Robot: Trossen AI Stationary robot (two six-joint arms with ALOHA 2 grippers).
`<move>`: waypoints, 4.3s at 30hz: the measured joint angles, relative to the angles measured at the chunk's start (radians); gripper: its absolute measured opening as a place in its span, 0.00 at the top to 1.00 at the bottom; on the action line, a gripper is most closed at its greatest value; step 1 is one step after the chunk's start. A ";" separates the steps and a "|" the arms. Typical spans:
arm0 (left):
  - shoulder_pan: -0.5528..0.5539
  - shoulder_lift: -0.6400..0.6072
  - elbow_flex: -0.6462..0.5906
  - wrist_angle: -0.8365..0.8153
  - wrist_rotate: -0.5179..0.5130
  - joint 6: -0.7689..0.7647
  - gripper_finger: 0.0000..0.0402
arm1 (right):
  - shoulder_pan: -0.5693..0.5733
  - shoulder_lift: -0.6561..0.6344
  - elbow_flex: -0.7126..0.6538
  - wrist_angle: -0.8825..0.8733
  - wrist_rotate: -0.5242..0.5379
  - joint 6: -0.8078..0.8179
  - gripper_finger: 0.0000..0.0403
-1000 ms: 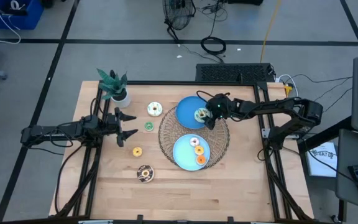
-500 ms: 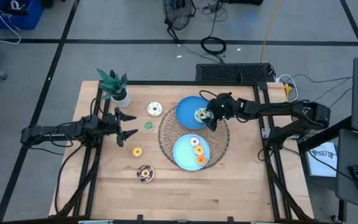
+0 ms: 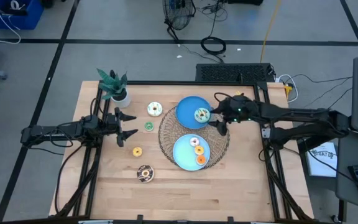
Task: Pick & Place donuts
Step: Put the big white donut on the blue plate
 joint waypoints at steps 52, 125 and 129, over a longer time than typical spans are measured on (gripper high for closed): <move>0.000 0.000 0.000 0.000 0.000 0.000 0.23 | 0.056 -1.051 -0.637 0.230 0.050 -0.098 0.25; 0.002 0.046 0.000 0.002 -0.368 -0.251 0.23 | 0.056 -1.049 -0.686 0.251 0.054 -0.087 0.25; 0.033 0.127 0.012 -0.007 -0.338 -0.228 0.23 | 0.056 -1.049 -0.686 0.251 0.054 -0.087 0.25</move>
